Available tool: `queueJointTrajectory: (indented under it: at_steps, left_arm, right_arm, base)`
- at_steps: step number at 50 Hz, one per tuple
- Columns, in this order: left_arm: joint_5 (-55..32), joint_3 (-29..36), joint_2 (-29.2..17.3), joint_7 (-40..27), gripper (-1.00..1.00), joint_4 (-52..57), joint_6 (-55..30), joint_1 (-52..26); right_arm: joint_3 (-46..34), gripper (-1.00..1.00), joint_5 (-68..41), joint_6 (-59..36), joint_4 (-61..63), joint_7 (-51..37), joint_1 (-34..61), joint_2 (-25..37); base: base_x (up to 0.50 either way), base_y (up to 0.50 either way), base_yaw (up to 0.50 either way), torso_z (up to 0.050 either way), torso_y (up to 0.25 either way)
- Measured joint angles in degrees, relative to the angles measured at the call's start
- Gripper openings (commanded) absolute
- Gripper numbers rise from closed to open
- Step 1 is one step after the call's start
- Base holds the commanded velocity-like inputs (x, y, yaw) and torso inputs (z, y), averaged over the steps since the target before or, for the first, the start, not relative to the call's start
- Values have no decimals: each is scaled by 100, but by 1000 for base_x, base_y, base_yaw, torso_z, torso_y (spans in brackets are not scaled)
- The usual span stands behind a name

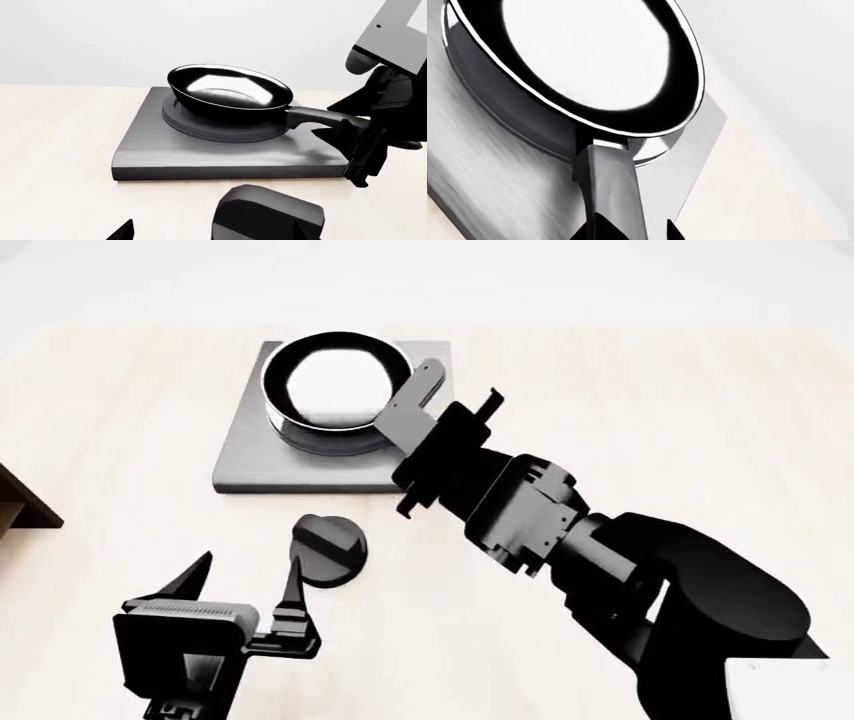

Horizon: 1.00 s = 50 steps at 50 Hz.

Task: Turn on the stove and put the frying pan on it.

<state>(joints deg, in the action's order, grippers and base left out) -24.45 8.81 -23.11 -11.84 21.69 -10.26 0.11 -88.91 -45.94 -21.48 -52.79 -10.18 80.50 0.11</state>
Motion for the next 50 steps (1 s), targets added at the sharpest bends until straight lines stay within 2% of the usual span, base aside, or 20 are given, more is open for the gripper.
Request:
queueJointTrajectory:
  at_steps: [16,36,50]
  left_arm:
    - [-34,-12,-32,-49,100,38,-34,-8]
    - [-44,-20,-78,-109,100,113,-49,5]
    - [-43,-16,-113,-151,100,193,-57,30]
  right_arm:
    - [146,100,18,-86,-44,115,192,-11]
    - [244,100,-847,-391,-87,787,602,-2]
    - [465,100,-1321,-706,632,734,993,387]
  base:
    - [0,0,0,0,0]
    - [0,0,0,0,0]
    - [0,0,0,0,0]
